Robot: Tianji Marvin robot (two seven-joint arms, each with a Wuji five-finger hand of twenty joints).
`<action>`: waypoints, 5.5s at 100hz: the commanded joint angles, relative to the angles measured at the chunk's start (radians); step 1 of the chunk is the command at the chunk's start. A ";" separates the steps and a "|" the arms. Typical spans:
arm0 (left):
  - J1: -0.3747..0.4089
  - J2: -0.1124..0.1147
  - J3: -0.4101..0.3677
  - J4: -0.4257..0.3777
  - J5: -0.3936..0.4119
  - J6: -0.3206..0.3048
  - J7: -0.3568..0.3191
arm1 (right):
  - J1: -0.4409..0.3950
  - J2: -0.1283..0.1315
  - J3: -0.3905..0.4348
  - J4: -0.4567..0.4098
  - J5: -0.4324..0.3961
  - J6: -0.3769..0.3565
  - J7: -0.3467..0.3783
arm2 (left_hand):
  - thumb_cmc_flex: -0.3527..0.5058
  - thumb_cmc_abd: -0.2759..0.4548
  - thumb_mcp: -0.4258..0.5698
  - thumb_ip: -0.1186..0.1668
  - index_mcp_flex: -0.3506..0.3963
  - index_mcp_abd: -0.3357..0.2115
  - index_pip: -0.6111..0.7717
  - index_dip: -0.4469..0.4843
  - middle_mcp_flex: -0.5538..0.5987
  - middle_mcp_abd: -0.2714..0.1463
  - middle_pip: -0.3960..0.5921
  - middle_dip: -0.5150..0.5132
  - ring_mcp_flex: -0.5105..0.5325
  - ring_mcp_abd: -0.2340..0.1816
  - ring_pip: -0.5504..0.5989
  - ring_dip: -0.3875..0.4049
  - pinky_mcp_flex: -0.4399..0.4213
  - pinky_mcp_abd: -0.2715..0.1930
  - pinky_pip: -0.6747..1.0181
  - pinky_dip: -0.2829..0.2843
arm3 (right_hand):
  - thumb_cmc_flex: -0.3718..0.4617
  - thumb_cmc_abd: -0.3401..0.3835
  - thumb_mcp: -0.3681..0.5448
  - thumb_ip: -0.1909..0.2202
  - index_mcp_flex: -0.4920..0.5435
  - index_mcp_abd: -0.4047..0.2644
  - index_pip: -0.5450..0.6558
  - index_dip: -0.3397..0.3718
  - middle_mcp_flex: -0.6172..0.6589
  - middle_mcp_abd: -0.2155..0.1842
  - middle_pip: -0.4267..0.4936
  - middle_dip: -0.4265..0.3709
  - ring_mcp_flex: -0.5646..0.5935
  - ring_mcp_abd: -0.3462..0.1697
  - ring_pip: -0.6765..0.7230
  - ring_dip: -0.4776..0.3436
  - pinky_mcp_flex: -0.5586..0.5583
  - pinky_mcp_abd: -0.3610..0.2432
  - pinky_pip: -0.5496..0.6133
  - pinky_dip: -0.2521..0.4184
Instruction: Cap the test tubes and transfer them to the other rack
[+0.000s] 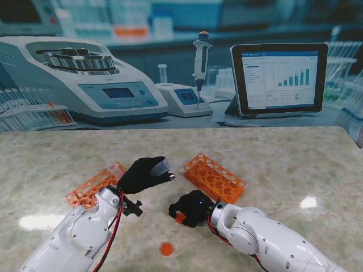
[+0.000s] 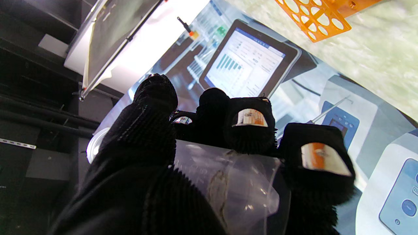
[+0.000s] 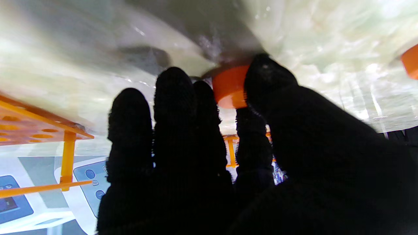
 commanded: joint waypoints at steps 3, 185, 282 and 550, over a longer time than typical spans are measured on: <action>0.003 0.000 0.000 -0.006 -0.001 0.001 -0.002 | -0.030 0.007 -0.014 0.045 -0.006 0.000 0.017 | 0.030 0.045 -0.005 0.021 0.028 0.021 0.078 0.059 0.026 -0.047 0.009 0.021 0.049 -0.047 0.003 -0.005 0.051 -0.076 0.154 -0.023 | 0.173 0.057 0.129 0.059 0.161 -0.081 0.102 0.036 0.089 -0.069 -0.028 -0.048 0.042 0.005 0.030 0.016 0.019 0.012 0.035 0.024; -0.002 -0.001 0.002 -0.002 -0.003 0.008 -0.001 | -0.058 0.013 0.020 0.007 -0.084 -0.022 -0.066 | 0.030 0.047 -0.005 0.021 0.029 0.021 0.078 0.060 0.025 -0.047 0.008 0.019 0.049 -0.045 -0.005 -0.005 0.049 -0.064 0.139 -0.025 | -0.050 0.016 -0.115 0.123 0.060 -0.012 -0.137 0.108 -0.125 -0.036 -0.108 -0.294 -0.155 0.000 -0.118 -0.128 -0.166 -0.002 -0.009 0.027; 0.000 -0.001 0.002 -0.004 -0.001 0.008 0.000 | -0.025 0.002 -0.018 0.052 -0.022 -0.044 -0.042 | 0.029 0.046 -0.005 0.021 0.029 0.021 0.078 0.060 0.026 -0.048 0.008 0.018 0.048 -0.045 -0.006 -0.005 0.049 -0.063 0.136 -0.025 | 0.210 0.021 0.137 0.055 0.204 -0.075 0.046 0.023 0.080 -0.054 -0.091 -0.112 -0.009 0.024 -0.015 -0.018 -0.025 0.004 -0.001 0.002; 0.002 -0.002 -0.005 -0.003 0.001 0.003 0.007 | -0.115 -0.008 0.168 -0.065 -0.076 -0.066 -0.138 | 0.029 0.045 -0.003 0.019 0.029 0.021 0.078 0.060 0.026 -0.047 0.008 0.017 0.050 -0.045 -0.011 -0.006 0.048 -0.060 0.132 -0.025 | 0.231 -0.028 0.208 0.025 0.269 -0.075 -0.016 0.162 0.115 -0.061 -0.057 -0.108 0.010 0.031 0.022 -0.031 -0.024 0.039 0.047 -0.145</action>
